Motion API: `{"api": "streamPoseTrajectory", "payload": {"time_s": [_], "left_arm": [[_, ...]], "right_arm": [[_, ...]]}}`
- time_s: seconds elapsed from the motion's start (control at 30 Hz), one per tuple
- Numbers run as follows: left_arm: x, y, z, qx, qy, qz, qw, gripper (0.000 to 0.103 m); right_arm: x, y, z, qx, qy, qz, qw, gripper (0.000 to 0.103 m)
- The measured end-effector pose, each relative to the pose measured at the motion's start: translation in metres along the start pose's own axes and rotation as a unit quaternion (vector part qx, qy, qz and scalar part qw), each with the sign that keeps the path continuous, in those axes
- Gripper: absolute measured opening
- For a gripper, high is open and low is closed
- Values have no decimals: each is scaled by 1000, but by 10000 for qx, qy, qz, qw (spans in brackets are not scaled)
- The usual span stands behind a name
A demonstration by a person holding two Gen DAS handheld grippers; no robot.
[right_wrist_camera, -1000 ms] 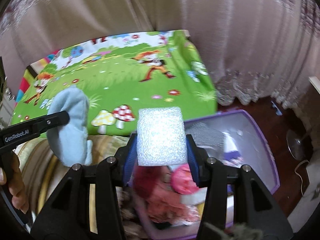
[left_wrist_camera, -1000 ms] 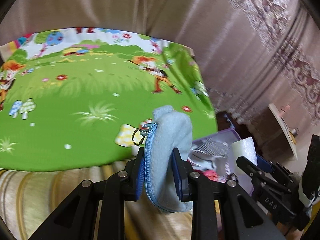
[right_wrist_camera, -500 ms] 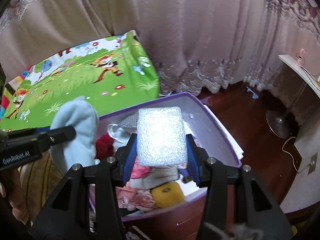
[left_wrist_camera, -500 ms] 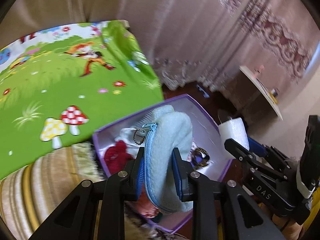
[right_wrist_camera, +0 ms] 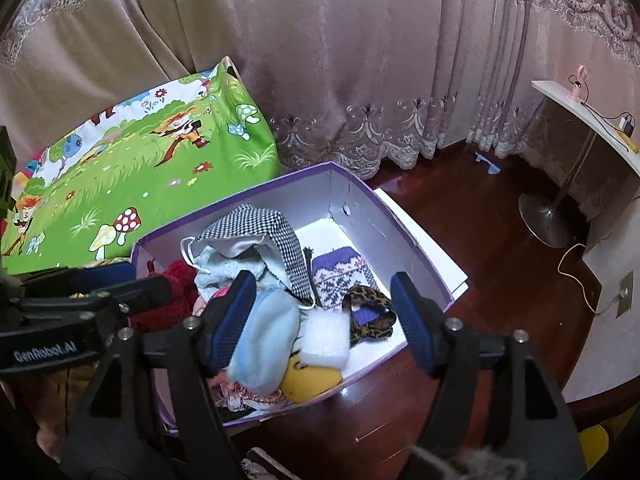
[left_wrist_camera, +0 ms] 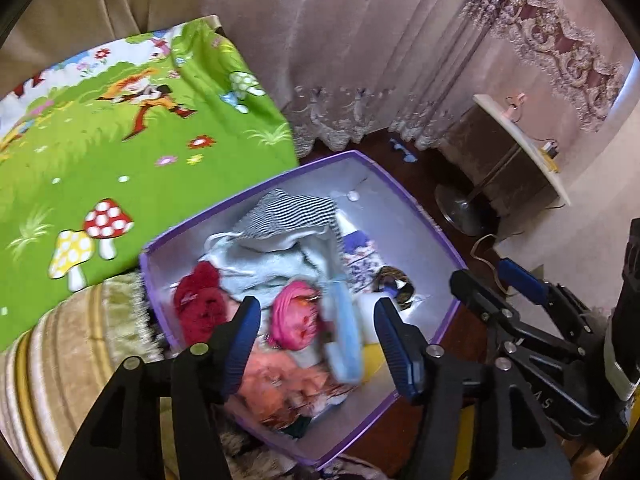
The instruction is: Organize soft objects
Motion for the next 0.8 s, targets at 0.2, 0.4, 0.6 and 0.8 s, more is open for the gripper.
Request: {"api": "streamPoseTrajectory", "payload": {"time_s": [0.2,0.4,0.6,0.8], "left_arm": [[19,7,23,-124,33,-343,9993,73],[29,24,58,192,415,-474,9978,85],[35,24,72,72,291,-349,9989,90],[30,24,71,121,313,-307,9990,95]], "right_arm": [[12,6,11,-16,24,-42,10000,77],[24,14,32,154,47,138,9998,77],[31,21,48,269,36,313,9991,77],[30,24,45,268,102,295,9992,77]]}}
Point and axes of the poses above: each gripper's, at about its wrist camera, not at the fingertips, and x roughly against the way its jaws point, y to its left, z to its underside, the point moved 3 cm from there along -x, roughly the way its jaws point, and after that the axes turned 7 degrees about z, right-handed, at the moved point
